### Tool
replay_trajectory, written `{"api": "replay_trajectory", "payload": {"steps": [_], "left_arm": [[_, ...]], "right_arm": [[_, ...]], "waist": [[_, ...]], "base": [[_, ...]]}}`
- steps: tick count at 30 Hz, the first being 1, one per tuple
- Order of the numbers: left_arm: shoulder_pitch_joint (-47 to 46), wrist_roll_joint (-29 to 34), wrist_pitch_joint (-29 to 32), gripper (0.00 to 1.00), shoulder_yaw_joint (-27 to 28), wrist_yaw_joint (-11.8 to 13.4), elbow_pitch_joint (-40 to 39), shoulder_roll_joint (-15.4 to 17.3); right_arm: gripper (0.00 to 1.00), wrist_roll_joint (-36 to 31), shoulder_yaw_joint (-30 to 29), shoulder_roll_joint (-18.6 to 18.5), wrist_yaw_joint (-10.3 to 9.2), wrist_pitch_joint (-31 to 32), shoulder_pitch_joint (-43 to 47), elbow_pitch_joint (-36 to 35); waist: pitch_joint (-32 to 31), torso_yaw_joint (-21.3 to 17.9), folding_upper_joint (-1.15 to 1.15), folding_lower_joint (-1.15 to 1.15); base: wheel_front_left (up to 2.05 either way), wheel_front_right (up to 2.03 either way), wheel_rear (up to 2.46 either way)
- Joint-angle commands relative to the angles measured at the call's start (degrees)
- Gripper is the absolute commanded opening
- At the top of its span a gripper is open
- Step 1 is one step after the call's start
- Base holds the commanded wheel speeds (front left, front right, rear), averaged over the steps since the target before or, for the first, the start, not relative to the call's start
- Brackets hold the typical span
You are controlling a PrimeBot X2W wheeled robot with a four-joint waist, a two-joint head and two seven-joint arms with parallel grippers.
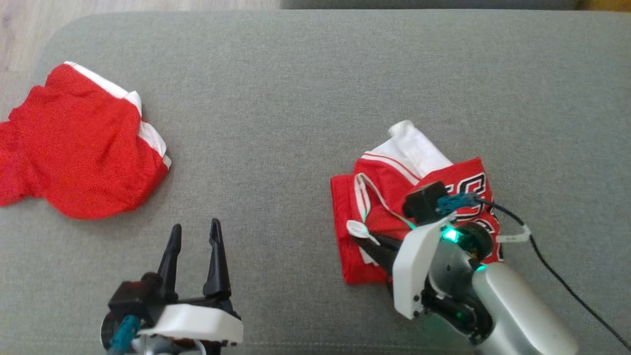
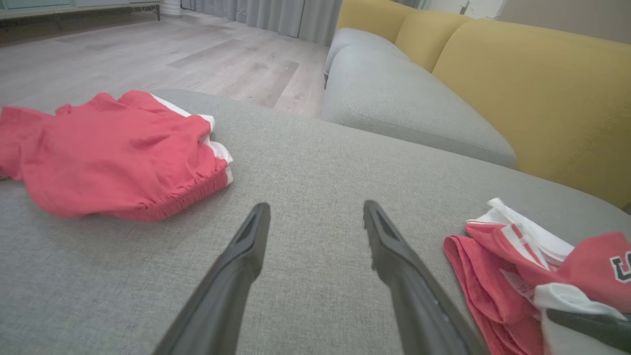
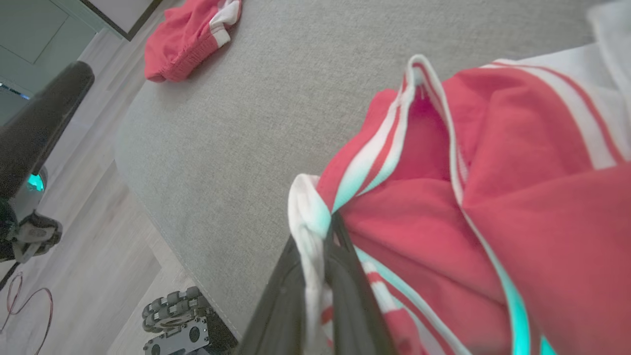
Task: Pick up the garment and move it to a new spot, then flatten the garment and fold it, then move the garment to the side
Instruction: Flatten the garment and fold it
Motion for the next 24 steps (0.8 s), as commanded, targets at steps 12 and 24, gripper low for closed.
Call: {"api": "replay_trajectory", "payload": {"steps": [12, 24], "left_arm": [[-0.5, 0.03, -0.7, 1.0, 1.08, 0.22, -1.32, -0.3], [0.98, 0.64, -0.7, 1.0, 2.74, 0.33, -0.89, -0.3]], "right_arm": [[1.0, -1.63, 5.41, 2.53, 0.39, -4.92, -3.96, 1.67], [1.0, -2.09, 3.94, -2.97, 0.39, -8.35, -0.81, -6.85]], "waist": [[0.04, -0.84, 0.0, 0.0], [-2.39, -3.63, 0.0, 0.0]], "base": [[0.0, 0.0, 0.0], [0.0, 0.0, 0.0]]}}
